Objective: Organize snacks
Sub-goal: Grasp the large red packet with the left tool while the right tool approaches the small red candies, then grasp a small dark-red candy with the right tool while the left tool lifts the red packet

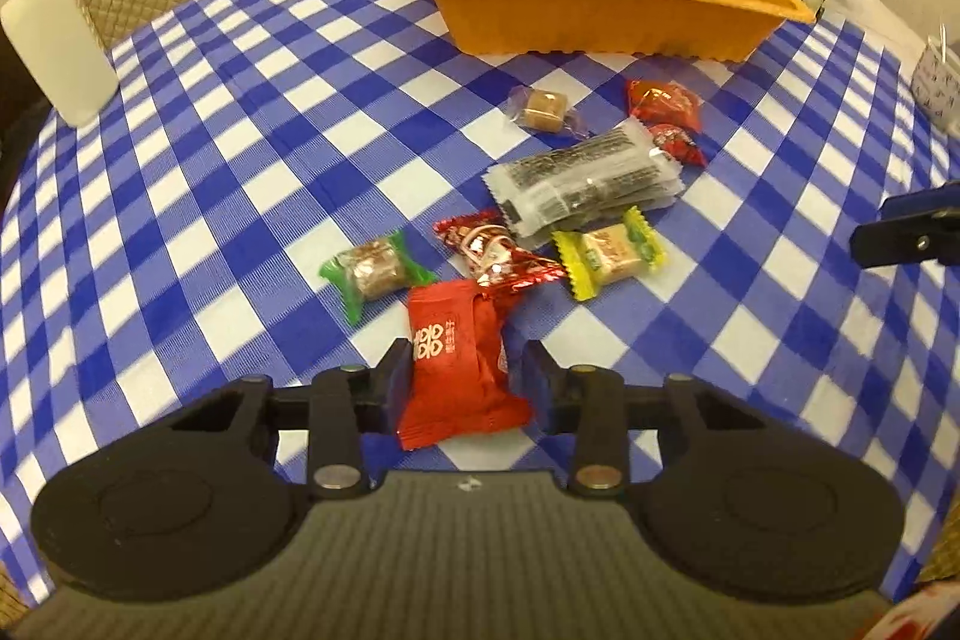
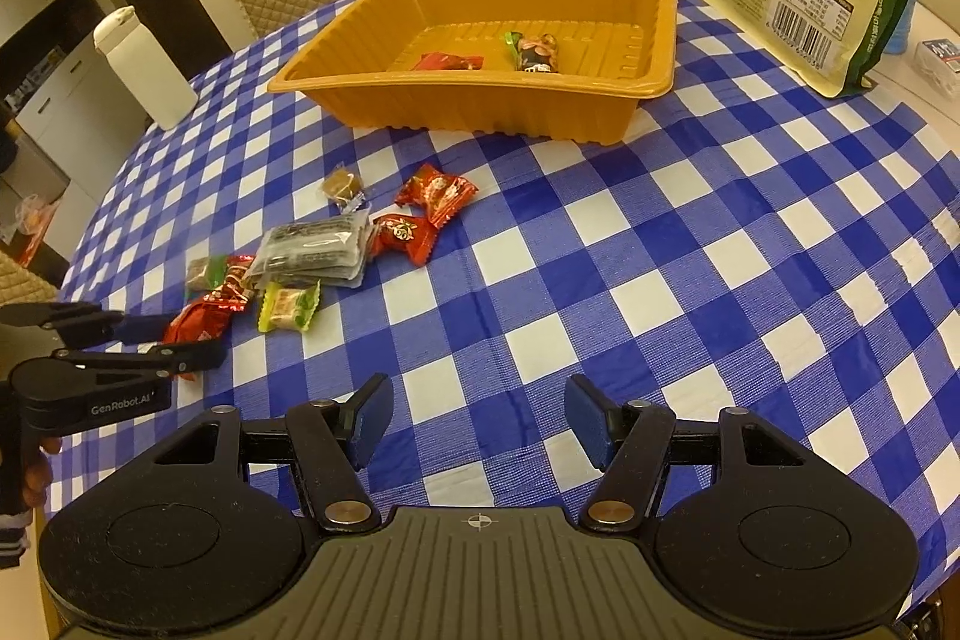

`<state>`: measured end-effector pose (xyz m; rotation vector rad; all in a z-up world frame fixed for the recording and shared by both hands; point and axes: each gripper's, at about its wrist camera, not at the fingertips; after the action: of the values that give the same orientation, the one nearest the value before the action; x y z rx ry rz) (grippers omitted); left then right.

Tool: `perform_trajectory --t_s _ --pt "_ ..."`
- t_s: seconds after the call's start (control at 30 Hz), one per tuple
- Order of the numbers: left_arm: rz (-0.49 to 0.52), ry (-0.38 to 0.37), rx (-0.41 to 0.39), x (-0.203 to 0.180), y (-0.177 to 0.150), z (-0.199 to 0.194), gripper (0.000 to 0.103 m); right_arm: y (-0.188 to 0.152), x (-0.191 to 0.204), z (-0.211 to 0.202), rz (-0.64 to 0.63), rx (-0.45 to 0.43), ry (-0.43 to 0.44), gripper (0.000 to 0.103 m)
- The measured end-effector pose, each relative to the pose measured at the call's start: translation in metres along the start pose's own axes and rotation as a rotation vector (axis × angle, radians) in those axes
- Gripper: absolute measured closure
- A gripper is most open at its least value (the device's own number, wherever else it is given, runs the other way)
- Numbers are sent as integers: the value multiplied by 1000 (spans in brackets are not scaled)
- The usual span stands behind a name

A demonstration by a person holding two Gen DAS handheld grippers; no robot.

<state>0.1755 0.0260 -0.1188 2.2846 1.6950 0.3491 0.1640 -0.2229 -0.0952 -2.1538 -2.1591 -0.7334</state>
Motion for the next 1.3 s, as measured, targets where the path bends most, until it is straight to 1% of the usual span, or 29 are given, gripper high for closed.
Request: perform_trajectory --t_s 0.07,0.23,0.4,0.47,0.5,0.57,0.63,0.8,0.97,1.0,1.03,1.1,1.17,1.23,1.3 --pt "-21 -17 -5 -1 -1 -3 66 0 -1 0 1 -1 1 40" --pt "-77 -27 -6 3 2 -4 66 1 0 0 2 -3 3 40" --pt "-99 -28 2 6 6 -1 67 0 0 -1 0 -6 2 40" --pt "-102 -29 3 5 7 0 69 0 0 -1 0 -6 2 40" --pt "-101 -26 2 5 6 0 74 0 -1 -1 0 -8 2 40" --pt "-103 -26 0 4 6 0 75 1 -1 -1 0 -13 5 40" --pt "-106 -25 -4 5 3 -1 78 1 0 -1 -6 -18 11 40" --pt "-118 0 -22 8 -5 -10 79 4 3 2 -46 -41 36 40" --pt "-182 26 -39 22 -15 -22 79 11 9 7 -145 -89 55 40" --pt "-194 32 -43 25 -16 -24 79 13 10 8 -166 -98 57 45" --pt "-207 39 -46 28 -18 -26 79 16 11 9 -188 -104 63 54" --pt "-233 48 -51 34 -19 -29 79 22 11 15 -216 -105 71 59" --pt "-254 54 -55 38 -20 -32 79 28 12 21 -235 -105 64 61" --pt "-269 58 -61 41 -20 -35 79 33 13 27 -265 -103 57 68" --pt "-278 61 -66 42 -20 -36 79 37 14 33 -298 -97 51 71"
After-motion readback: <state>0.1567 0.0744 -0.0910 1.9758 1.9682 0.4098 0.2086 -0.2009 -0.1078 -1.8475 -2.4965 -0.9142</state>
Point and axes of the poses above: each gripper's, at about its wrist camera, not at the fingertips, and z roughly the way its jaws point, x to its left, y to its top, and after that the axes turned 9 degrees about x, right-handed
